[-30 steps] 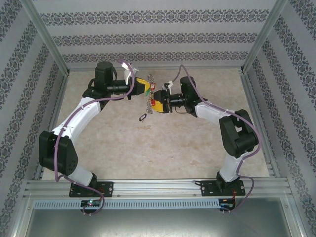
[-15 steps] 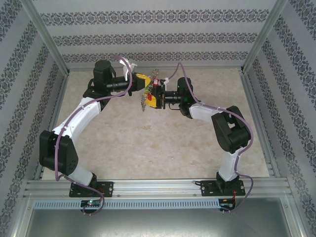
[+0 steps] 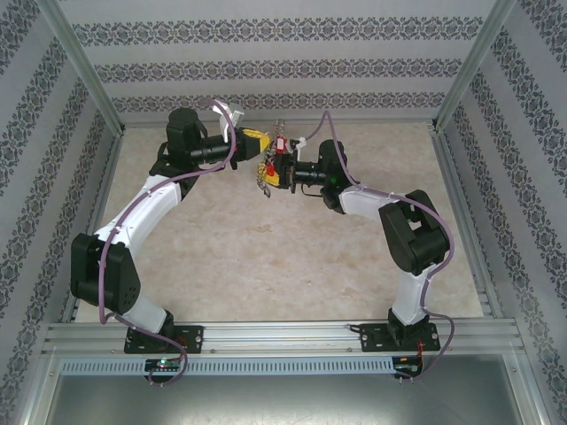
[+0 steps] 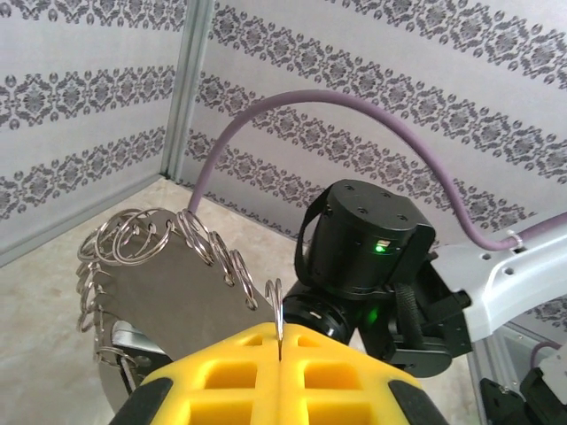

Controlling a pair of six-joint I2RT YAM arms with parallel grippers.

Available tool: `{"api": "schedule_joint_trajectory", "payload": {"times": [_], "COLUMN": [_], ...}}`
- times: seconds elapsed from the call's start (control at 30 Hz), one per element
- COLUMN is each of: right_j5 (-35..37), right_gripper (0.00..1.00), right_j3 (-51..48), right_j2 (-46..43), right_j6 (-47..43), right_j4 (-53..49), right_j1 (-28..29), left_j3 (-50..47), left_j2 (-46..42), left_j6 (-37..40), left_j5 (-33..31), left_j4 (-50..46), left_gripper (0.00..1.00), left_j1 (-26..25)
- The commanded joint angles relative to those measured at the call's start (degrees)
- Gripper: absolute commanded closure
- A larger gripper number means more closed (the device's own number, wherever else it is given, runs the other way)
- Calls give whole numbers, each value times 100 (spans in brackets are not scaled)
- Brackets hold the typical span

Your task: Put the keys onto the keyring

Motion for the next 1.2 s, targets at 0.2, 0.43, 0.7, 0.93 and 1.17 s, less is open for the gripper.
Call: {"api": "schedule_joint_trajectory", "payload": {"times": [0.2, 0.43, 0.7, 0.93, 1.17], "right_j5": [411, 776, 2072, 3348, 5266], "right_gripper": [79, 84, 81, 85, 84], "right_j3": [-513, -831, -78, 458, 1840], "right_j2": [-621, -868, -1092, -1242, -1016], "right_j6": [-1168, -1893, -3853, -4671, -6121], "right_j4": [-1349, -2418, -5595, -7034, -9484], "right_j1": [-267, -397, -211, -70, 183], "left_j3": [-59, -205, -289, -266, -292], "left_j2": [-212, -197, -332, -319, -351], "left_j6": [608, 1011, 1021, 916, 764], "left_j5": [-283, -230, -327, -640, -1009], "left_j4": [-640, -1144, -922, -969, -1072], "left_gripper": [87, 68, 65, 65, 66], "left_j1": [72, 138, 171, 278, 373]}}
